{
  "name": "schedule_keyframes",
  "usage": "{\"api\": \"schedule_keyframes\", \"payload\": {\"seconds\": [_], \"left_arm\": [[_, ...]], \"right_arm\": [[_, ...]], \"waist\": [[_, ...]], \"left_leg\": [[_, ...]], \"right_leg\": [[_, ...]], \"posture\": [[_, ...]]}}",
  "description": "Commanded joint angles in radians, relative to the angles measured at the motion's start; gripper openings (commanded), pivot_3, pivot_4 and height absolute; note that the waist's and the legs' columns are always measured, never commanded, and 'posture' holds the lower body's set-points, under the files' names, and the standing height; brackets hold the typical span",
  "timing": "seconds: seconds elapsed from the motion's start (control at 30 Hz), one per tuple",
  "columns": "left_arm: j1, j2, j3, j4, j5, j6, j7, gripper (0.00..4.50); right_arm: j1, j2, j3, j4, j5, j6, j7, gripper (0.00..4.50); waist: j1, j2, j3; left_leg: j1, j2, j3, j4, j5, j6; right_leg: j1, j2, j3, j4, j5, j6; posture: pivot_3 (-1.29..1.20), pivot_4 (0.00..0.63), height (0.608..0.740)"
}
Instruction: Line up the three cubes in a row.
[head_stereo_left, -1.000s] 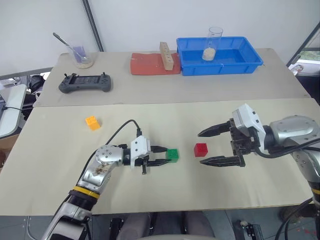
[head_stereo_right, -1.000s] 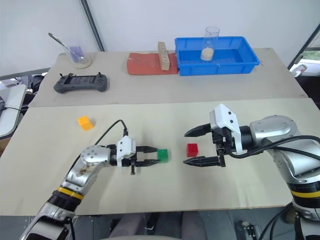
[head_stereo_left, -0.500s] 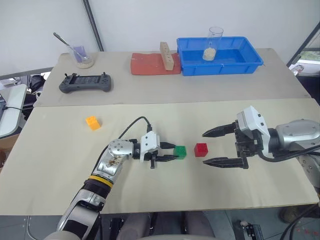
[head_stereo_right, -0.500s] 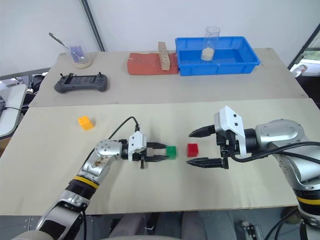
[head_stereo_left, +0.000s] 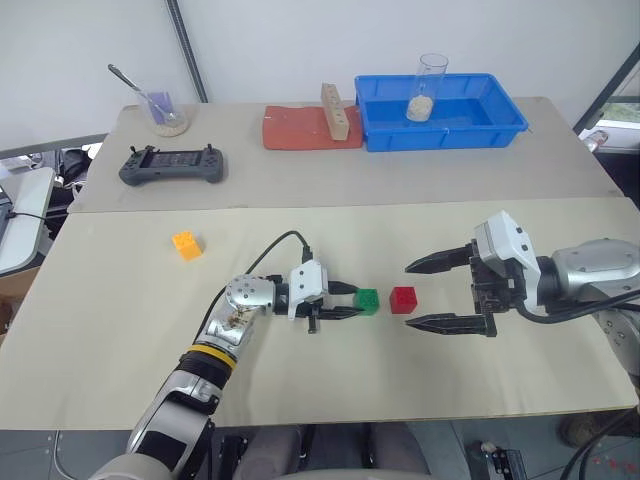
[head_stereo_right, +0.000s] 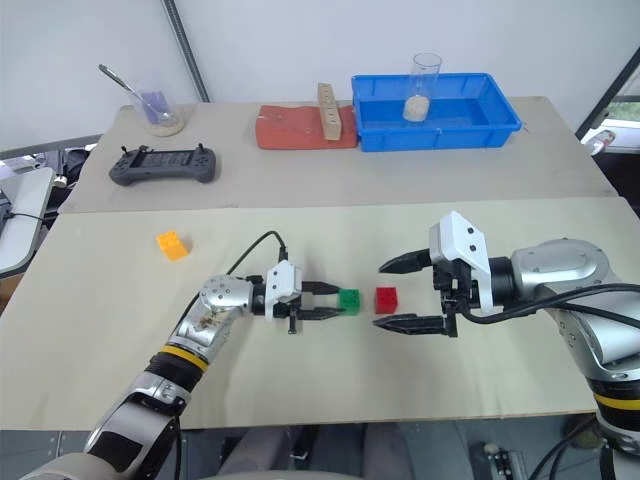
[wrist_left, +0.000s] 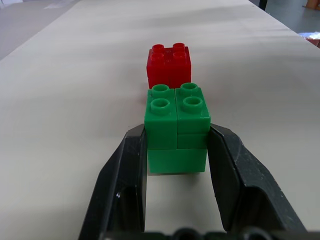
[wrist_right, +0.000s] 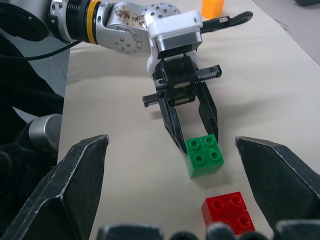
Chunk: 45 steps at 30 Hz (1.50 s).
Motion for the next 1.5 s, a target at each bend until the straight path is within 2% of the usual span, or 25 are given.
{"api": "schedule_keyframes", "payload": {"seconds": [0.03,0.07,0.13,0.23,0.37,0.5,0.67,0.77,0.87,1.07,1.23,1.5], "left_arm": [[-0.022,-0.006,0.010,0.003,0.002,-0.020,0.000,3.13],[-0.022,-0.005,0.010,0.003,0.002,-0.020,-0.001,3.68],[-0.018,0.000,0.012,0.001,0.000,-0.019,-0.005,4.44],[0.007,0.032,0.017,-0.032,-0.003,-0.002,-0.013,4.44],[0.094,0.124,0.050,-0.167,-0.033,0.071,-0.017,4.44],[0.227,0.234,0.154,-0.372,-0.085,0.188,0.042,4.44],[0.377,0.278,0.336,-0.594,-0.138,0.333,0.235,4.44],[0.438,0.242,0.439,-0.661,-0.136,0.390,0.401,4.44],[0.511,0.115,0.581,-0.726,-0.097,0.459,0.700,4.44],[0.530,-0.039,0.636,-0.773,-0.018,0.492,0.999,4.44],[0.439,-0.087,0.614,-0.654,0.046,0.459,1.121,4.44],[0.298,-0.132,0.612,-0.441,0.065,0.413,1.242,4.44]], "right_arm": [[-0.011,-0.011,-0.024,-0.014,0.001,-0.014,0.002,4.50],[-0.012,-0.011,-0.024,-0.011,0.000,-0.016,0.003,4.50],[-0.017,-0.008,-0.020,-0.006,-0.003,-0.018,0.003,4.50],[-0.027,0.004,-0.009,0.007,-0.012,-0.029,0.001,4.50],[-0.066,0.056,0.002,0.030,-0.020,-0.038,-0.037,4.50],[-0.142,0.141,0.009,0.033,0.001,-0.014,-0.102,4.50],[-0.248,0.236,0.027,0.014,0.024,0.034,-0.187,4.50],[-0.304,0.295,0.043,0.018,0.025,0.044,-0.233,4.50],[-0.361,0.384,0.080,0.029,0.026,0.052,-0.285,4.50],[-0.386,0.455,0.138,0.022,0.011,0.048,-0.301,4.50],[-0.415,0.486,0.164,0.035,0.003,0.042,-0.302,4.50],[-0.422,0.489,0.168,0.037,-0.004,0.040,-0.304,4.50]], "waist": [[0.000,0.000,0.000],[0.000,0.000,0.000],[0.000,0.000,0.000],[-0.001,0.000,0.000],[-0.016,0.000,0.000],[-0.032,0.000,0.000],[-0.029,0.001,0.000],[-0.023,0.001,0.000],[-0.025,0.001,0.000],[-0.014,0.001,0.000],[-0.008,0.001,0.000],[-0.013,0.000,-0.001]], "left_leg": [[0.000,0.000,0.000,0.000,0.000,0.000],[0.000,0.000,0.000,0.000,0.000,0.000],[0.000,0.000,0.000,0.000,0.000,0.000],[0.000,0.000,0.000,0.000,0.000,0.000],[0.000,0.001,0.000,0.000,-0.001,0.000],[0.000,0.002,0.000,0.000,-0.002,-0.001],[-0.001,0.002,0.000,0.000,-0.002,-0.001],[-0.001,0.002,0.001,0.000,-0.002,-0.001],[-0.001,0.002,0.001,0.000,-0.002,-0.001],[-0.001,0.002,0.002,0.000,-0.002,-0.002],[-0.001,0.002,0.003,0.002,-0.002,-0.004],[-0.005,0.002,0.004,0.002,-0.002,-0.003]], "right_leg": [[0.000,0.000,0.000,0.000,0.000,0.000],[0.000,0.000,0.000,0.000,0.000,0.000],[0.000,0.000,0.000,0.000,0.000,0.000],[0.000,0.000,0.000,0.000,0.000,0.000],[-0.001,0.000,0.001,0.001,0.000,0.000],[-0.003,0.000,0.002,0.002,0.000,0.000],[-0.006,0.001,0.002,0.002,0.001,-0.001],[-0.010,0.001,0.002,0.002,0.001,-0.001],[-0.010,0.003,0.002,0.002,0.001,-0.001],[-0.011,0.003,0.002,0.004,0.001,-0.001],[-0.011,0.004,0.001,0.003,0.004,-0.001],[-0.012,0.004,0.001,0.005,0.005,-0.002]], "posture": [[0.00,0.150,0.740],[0.00,0.150,0.740],[0.00,0.150,0.740],[0.00,0.150,0.740],[0.00,0.150,0.740],[0.00,0.150,0.740],[0.00,0.150,0.740],[0.00,0.150,0.740],[0.00,0.150,0.740],[0.00,0.150,0.740],[0.00,0.150,0.740],[0.00,0.150,0.740]]}}
